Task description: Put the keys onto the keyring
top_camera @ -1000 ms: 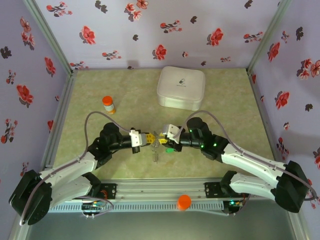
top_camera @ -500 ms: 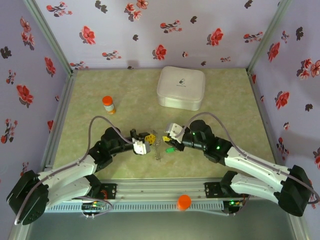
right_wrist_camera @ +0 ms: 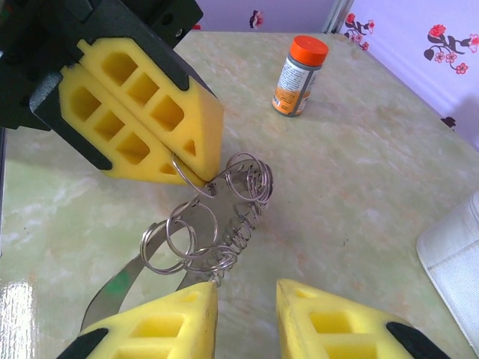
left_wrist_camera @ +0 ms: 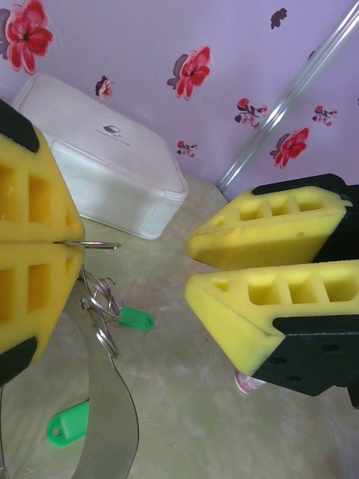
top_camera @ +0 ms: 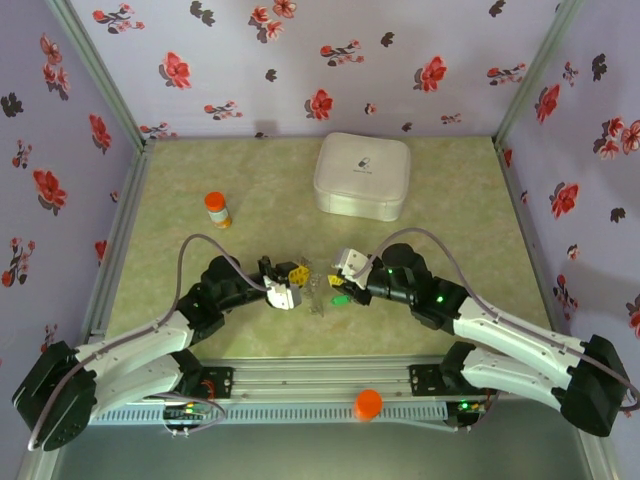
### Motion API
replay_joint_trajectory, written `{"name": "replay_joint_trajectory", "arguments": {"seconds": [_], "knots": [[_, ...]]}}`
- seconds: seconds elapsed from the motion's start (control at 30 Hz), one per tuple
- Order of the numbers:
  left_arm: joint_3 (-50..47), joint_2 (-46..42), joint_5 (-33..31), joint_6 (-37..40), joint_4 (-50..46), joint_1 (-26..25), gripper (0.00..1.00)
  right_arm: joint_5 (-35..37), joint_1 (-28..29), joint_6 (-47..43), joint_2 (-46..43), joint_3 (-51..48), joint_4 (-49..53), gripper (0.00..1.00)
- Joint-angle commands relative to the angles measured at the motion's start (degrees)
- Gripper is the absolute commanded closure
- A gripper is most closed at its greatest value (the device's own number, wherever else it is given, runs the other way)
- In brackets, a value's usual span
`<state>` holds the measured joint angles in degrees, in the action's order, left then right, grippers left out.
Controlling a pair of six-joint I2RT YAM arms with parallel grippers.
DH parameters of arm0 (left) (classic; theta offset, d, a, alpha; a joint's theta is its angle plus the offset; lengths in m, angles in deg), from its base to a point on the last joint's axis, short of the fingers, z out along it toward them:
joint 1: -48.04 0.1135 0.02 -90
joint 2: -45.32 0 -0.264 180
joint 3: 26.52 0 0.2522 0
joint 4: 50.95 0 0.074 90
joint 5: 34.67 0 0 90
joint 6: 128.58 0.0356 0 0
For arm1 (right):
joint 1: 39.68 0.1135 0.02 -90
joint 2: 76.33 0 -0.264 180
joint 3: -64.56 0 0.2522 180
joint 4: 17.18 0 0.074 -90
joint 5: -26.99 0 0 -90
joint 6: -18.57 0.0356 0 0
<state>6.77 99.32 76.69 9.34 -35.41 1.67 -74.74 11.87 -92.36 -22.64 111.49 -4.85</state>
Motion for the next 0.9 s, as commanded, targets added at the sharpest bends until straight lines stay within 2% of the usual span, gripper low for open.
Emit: {"name": "replay_joint_trajectory", "arguments": {"seconds": [0.0, 0.27, 0.6, 0.87], "knots": [[-0.29, -1.26, -0.54, -1.98, 2.12, -0.51, 1.00, 1.23, 0.48, 0.85, -0.34, -0.30, 0.20, 0.72], [0.16, -0.05, -0.21, -6.26, 2.80, -0.56, 1.00, -2.73, 1.32, 0.12, 0.70, 1.01, -0.27, 0.71], [0.76, 1.11, -0.06, -12.06, 2.66, -0.74, 1.00, -2.26, 1.63, -0.45, 1.43, 1.55, -1.56, 0.71], [1.28, 1.67, -1.22, -13.64, 2.43, -0.74, 1.00, 4.04, 1.63, 2.92, 1.36, 0.94, -1.94, 0.72]]}}
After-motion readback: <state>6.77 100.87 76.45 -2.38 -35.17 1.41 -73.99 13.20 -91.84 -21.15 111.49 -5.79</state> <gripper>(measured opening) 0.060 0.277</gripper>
